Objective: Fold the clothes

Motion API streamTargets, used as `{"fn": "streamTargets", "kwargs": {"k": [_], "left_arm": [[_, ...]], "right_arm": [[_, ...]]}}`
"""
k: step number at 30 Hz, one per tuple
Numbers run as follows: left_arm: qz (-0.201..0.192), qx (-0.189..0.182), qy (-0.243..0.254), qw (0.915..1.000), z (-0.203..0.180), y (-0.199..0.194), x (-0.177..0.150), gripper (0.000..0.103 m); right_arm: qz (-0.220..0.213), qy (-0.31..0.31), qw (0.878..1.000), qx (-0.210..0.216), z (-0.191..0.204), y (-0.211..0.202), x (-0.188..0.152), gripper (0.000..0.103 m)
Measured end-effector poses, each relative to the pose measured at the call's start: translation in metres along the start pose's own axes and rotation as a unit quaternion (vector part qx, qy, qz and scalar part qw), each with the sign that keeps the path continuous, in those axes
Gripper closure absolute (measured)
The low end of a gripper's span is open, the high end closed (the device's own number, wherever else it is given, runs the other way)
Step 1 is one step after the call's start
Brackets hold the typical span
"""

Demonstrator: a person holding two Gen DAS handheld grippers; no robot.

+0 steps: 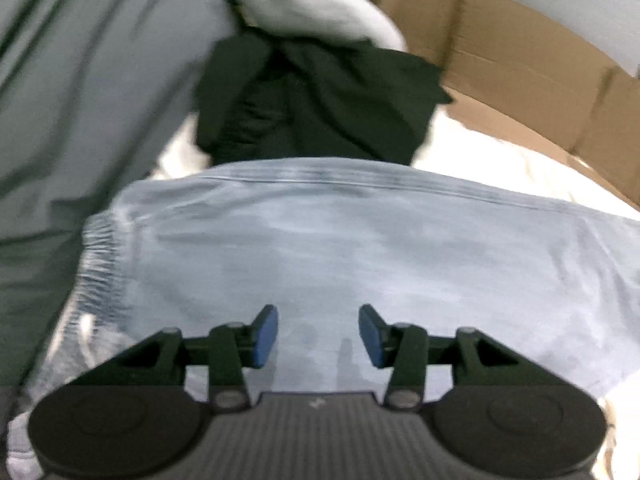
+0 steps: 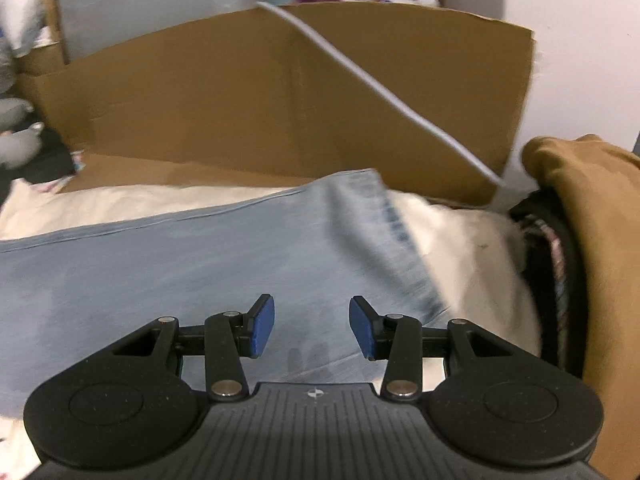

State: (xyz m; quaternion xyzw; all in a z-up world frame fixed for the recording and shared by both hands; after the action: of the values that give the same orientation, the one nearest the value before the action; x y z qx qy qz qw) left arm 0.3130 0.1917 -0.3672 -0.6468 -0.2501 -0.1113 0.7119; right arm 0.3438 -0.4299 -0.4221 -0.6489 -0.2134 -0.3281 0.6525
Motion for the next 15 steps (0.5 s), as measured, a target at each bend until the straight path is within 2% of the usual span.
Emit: {"fn": "streamTargets", "kwargs": {"k": [3, 9, 15], "left_arm": [[-0.006, -0.009, 0.01, 0.9999, -0.013, 0.0, 0.0, 0.055], [-0.007, -0.02, -0.002, 0.9998, -0.02, -0.001, -0.009, 0.055], [0.004, -0.023, -0.001, 0.9997, -0.021, 0.007, -0.024, 0.055]], "right_arm": [[-0.004, -0.004, 1.0, -0.008, -0.015, 0.014, 0.008, 0.054], [-0.003, -0.022, 0.999, -0.028, -0.026, 0.044, 0.019, 0.054], [0.011, -0.008, 0.998, -0.054, -0.045, 0.073, 0.025, 0.054]]}}
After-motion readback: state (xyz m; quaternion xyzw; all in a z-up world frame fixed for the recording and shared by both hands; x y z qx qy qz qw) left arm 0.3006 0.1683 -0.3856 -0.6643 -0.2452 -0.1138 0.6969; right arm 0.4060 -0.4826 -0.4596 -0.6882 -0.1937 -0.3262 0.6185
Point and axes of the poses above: each gripper's, at about its wrist camera, not at the fingertips, and y roughly the way its jaws point, z to its left, x to its top, the point moved 1 cm from there along y, roughly the way its jaws point, and after that the axes turned 2 degrees about y, right-handed, at the moved point
